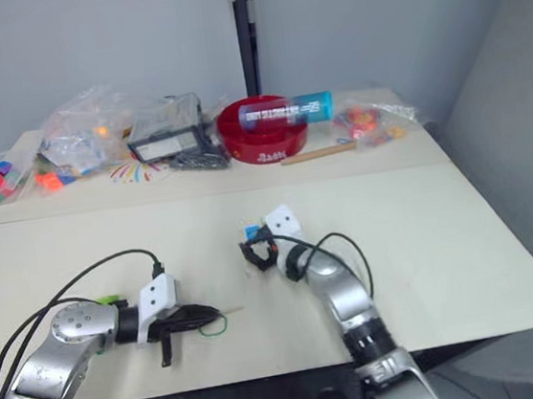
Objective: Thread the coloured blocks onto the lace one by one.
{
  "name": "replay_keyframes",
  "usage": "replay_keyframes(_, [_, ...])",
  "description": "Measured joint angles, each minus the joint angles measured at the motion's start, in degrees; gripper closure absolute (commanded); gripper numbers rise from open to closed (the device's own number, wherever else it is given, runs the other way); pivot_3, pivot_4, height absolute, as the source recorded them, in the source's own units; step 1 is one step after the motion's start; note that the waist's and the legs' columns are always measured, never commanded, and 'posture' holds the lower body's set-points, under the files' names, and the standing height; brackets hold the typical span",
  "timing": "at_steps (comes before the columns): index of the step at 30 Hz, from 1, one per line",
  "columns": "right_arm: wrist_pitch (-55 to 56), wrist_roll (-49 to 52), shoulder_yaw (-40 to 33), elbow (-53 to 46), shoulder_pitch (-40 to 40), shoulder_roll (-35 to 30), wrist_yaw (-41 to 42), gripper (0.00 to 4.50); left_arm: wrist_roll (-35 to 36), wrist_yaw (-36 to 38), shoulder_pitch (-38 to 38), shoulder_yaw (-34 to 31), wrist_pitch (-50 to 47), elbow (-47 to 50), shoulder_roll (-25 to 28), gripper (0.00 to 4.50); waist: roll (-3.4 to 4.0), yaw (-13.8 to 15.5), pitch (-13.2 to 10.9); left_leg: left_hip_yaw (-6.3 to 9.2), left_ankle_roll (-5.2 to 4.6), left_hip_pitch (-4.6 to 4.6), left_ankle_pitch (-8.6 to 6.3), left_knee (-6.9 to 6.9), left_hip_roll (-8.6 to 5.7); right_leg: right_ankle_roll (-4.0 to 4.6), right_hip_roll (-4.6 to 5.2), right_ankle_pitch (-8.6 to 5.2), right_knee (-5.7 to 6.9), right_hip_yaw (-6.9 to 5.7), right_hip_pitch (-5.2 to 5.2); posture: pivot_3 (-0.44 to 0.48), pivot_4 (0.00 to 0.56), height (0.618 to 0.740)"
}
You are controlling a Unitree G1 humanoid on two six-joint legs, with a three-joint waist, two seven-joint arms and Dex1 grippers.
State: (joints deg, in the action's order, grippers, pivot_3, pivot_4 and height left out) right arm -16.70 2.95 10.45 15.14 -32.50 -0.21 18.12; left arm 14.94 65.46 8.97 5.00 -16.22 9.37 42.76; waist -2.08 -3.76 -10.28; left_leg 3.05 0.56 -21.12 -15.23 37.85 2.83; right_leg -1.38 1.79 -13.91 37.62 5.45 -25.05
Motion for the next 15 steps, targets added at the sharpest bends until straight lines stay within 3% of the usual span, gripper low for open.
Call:
replay_keyframes(8, [5.17, -3.24, -0.4, 9.61, -2.11, 4.17, -7.64, 0.04, 0.08, -0.33, 0.04, -0.12, 0.97, -0.1, 0.0, 4.5, 0.01, -0.44, 0.0, 0.02, 0.06, -0.06, 0.03, -0.01, 0.02, 0.05, -0.03, 0.04, 0.13, -0.02, -0.17, 0.0, 0.15, 0.731])
replay_keyframes(13, [6.58, -3.92, -0.63, 10.62, -2.21, 5.63, -10.59, 0.04, 0.08, -0.47, 0.08, -0.11, 1.05, -0.17, 0.0, 4.5, 0.01, -0.47, 0.01, 0.02, 0.06, -0.05, 0.03, -0.01, 0.02, 0.05, -0.03, 0.04, 0.15, -0.01, -0.17, 0.0, 0.15, 0.731])
replay_keyframes(15, [7.08, -3.93, -0.49, 10.64, -2.21, 5.66, -10.84, 0.55, 0.08, -0.57, 0.07, -0.12, 1.05, -0.19, 0.0, 4.5, 0.02, -0.46, 0.01, 0.02, 0.06, -0.06, 0.03, -0.01, 0.02, 0.05, -0.03, 0.04, 0.14, -0.01, -0.17, 0.0, 0.15, 0.731])
